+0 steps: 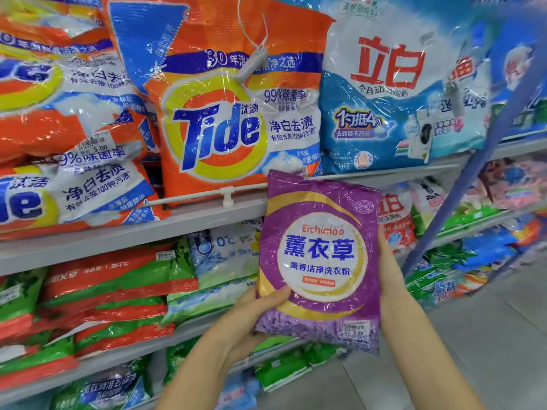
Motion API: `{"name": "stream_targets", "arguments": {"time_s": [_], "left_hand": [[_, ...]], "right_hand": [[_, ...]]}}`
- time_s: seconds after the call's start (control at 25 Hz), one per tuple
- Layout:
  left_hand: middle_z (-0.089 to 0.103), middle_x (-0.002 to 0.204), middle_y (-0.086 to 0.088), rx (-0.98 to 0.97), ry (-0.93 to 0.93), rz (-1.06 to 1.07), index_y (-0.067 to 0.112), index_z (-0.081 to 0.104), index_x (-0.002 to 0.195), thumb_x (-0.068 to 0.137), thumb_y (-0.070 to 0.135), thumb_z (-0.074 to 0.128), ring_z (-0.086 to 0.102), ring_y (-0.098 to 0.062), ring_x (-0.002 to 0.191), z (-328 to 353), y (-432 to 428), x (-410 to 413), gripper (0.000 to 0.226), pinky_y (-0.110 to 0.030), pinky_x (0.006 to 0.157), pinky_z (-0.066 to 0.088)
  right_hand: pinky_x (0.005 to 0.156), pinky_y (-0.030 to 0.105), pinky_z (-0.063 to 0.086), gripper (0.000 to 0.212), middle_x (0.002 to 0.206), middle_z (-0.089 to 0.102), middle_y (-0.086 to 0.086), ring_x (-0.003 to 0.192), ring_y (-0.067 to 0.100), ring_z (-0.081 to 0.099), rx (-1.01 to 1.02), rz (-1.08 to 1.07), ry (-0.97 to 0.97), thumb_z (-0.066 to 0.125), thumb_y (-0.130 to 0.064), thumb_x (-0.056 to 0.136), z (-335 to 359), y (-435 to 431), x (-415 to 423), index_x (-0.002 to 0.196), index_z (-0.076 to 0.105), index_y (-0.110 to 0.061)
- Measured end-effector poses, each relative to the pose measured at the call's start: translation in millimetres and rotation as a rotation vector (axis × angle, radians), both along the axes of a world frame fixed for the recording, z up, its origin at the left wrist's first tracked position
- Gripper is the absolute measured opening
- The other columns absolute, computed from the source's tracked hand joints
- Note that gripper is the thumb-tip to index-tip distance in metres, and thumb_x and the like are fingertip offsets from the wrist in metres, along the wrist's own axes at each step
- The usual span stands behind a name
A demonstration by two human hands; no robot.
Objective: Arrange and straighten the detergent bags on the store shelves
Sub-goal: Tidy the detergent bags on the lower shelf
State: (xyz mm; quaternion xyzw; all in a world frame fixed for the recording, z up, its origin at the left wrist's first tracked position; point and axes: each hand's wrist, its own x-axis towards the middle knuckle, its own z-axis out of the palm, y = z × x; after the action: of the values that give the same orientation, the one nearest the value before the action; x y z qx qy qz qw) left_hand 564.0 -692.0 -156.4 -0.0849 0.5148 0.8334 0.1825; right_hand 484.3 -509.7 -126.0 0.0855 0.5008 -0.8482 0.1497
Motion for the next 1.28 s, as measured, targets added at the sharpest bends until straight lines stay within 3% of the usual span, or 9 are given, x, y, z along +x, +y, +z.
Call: {"name": "stream_targets", "arguments": {"time_s": [0.12, 0.24, 0.44, 0.6, 0.68, 0.76, 0.96, 1.12, 1.28], "left_hand": [[0.075, 0.090, -0.002, -0.029, 0.035, 0.009, 0.018, 0.060, 0.105, 0.061, 0.020, 0.068, 0.071, -0.015, 0.078, 7, 10, -9, 0.045, -0.030, 0.070, 0.056], [0.075, 0.087, 0.000, -0.056, 0.044, -0.014, 0.019, 0.059, 0.102, 0.059, 0.021, 0.068, 0.071, -0.014, 0.076, 9, 18, -19, 0.045, -0.030, 0.068, 0.055], [0.075, 0.086, -0.005, -0.011, 0.003, -0.084, 0.014, 0.055, 0.106, 0.068, 0.017, 0.072, 0.072, -0.019, 0.074, 3, 56, -36, 0.042, -0.031, 0.061, 0.057], [0.074, 0.085, -0.010, 0.028, 0.032, -0.130, 0.013, 0.058, 0.100, 0.050, 0.020, 0.087, 0.072, -0.021, 0.072, 2, 108, -49, 0.059, -0.029, 0.054, 0.056], [0.075, 0.083, -0.008, 0.040, 0.047, -0.136, 0.015, 0.057, 0.102, 0.057, 0.012, 0.084, 0.072, -0.019, 0.070, 3, 135, -54, 0.052, -0.025, 0.050, 0.055], [0.074, 0.090, -0.008, 0.050, 0.090, -0.163, 0.016, 0.056, 0.109, 0.058, 0.012, 0.084, 0.072, -0.020, 0.078, 6, 167, -62, 0.058, -0.027, 0.056, 0.057], [0.072, 0.101, -0.012, 0.085, 0.144, -0.254, 0.017, 0.067, 0.099, 0.016, 0.027, 0.096, 0.070, -0.028, 0.090, 10, 273, -85, 0.088, -0.036, 0.067, 0.058], [0.072, 0.102, -0.009, 0.030, 0.119, -0.299, 0.015, 0.057, 0.110, 0.011, 0.036, 0.095, 0.069, -0.027, 0.094, 5, 374, -109, 0.109, -0.039, 0.079, 0.051], [0.074, 0.091, -0.007, 0.023, 0.192, -0.322, 0.014, 0.063, 0.100, 0.026, 0.038, 0.094, 0.072, -0.019, 0.081, 19, 460, -128, 0.083, -0.027, 0.063, 0.057]], "right_hand": [[0.067, 0.028, 0.054, 0.051, 0.086, 0.073, 0.002, 0.077, 0.016, 0.070, -0.037, -0.039, 0.157, 0.022, -0.051, 0.097, 25, 24, -9, 0.099, 0.060, -0.016], [0.088, 0.038, 0.051, 0.056, 0.110, 0.069, 0.007, 0.103, 0.023, 0.065, 0.074, -0.039, 0.249, 0.028, -0.054, 0.092, 42, 42, -18, 0.115, 0.060, -0.013], [0.066, 0.025, 0.057, 0.030, 0.077, 0.073, 0.001, 0.070, 0.014, 0.068, 0.175, -0.206, 0.266, 0.042, -0.030, 0.096, 56, 86, -27, 0.091, 0.064, -0.010], [0.066, 0.028, 0.056, 0.024, 0.071, 0.071, 0.002, 0.064, 0.014, 0.066, 0.201, -0.276, 0.271, 0.047, -0.021, 0.094, 64, 144, -29, 0.088, 0.063, -0.005], [0.067, 0.032, 0.055, 0.022, 0.069, 0.071, 0.002, 0.063, 0.015, 0.065, 0.218, -0.297, 0.261, 0.047, -0.019, 0.094, 67, 172, -31, 0.087, 0.063, -0.005], [0.068, 0.033, 0.051, 0.022, 0.066, 0.070, 0.002, 0.061, 0.015, 0.063, 0.199, -0.343, 0.242, 0.047, -0.017, 0.095, 72, 205, -35, 0.084, 0.063, -0.008], [0.075, 0.035, 0.052, 0.035, 0.078, 0.071, 0.009, 0.073, 0.020, 0.065, 0.248, -0.386, 0.320, 0.040, -0.027, 0.098, 89, 317, -42, 0.090, 0.064, -0.003], [0.065, 0.031, 0.050, 0.037, 0.064, 0.068, 0.005, 0.059, 0.015, 0.061, 0.407, -0.511, 0.391, 0.042, -0.026, 0.097, 99, 418, -62, 0.076, 0.065, -0.006], [0.060, 0.027, 0.049, 0.030, 0.064, 0.067, 0.001, 0.060, 0.014, 0.060, 0.474, -0.573, 0.391, 0.044, -0.021, 0.097, 111, 500, -81, 0.076, 0.064, -0.011]]}}
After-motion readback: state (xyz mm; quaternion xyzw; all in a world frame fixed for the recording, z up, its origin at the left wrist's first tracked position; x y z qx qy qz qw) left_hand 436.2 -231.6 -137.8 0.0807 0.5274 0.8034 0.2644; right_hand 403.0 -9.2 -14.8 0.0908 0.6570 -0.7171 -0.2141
